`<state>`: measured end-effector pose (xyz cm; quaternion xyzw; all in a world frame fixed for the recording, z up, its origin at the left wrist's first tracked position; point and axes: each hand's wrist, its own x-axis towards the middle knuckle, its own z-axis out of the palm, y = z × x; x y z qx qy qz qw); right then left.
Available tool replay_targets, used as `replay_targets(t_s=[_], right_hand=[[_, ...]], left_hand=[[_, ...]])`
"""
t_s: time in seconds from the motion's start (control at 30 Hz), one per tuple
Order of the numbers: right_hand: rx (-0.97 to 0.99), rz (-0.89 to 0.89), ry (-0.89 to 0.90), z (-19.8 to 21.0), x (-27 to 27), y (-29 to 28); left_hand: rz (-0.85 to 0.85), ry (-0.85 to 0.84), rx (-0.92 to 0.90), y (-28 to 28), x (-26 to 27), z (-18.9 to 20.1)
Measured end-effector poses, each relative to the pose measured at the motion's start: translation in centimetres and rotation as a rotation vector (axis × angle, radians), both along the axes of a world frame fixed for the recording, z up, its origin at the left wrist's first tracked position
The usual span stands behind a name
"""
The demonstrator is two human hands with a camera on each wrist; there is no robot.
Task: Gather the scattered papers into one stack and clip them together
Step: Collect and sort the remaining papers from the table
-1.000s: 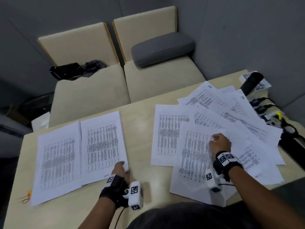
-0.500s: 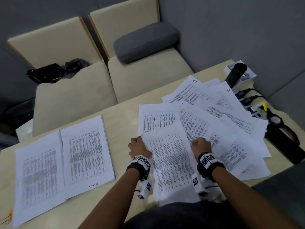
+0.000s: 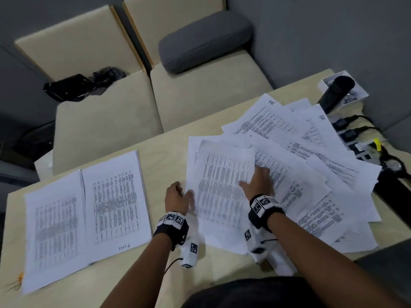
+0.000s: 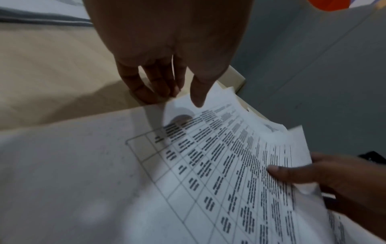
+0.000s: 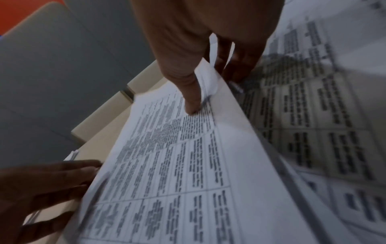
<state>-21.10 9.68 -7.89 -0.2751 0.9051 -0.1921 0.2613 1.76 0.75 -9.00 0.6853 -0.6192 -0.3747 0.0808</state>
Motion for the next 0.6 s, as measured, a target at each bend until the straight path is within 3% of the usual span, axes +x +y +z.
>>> replay_targets(t_s=[0.13,0.33,0.47,0.6], right_hand=[[0.036,0.139,0.009,-0.5,1.4,-1.9],[-0.106,-0.137,-0.317,0.3,2.1,-2.7],[-0.104,-0.303,-0.354,0.8,0.1,0.5],[0.043,-0.278,-0.346,2.1,-2.1,6.7]], left_hand=[[-0.127,-0.084,0.05,-0.4,0.0,-0.3],[-0.166,-0.2,-0.01,0.1,-1.3,0.0],[-0.231,-0.281,-0.085,-1.1,-3.0,0.4],[-0.498,-0.297,-0.12,-1.5,-8.2,0.8]])
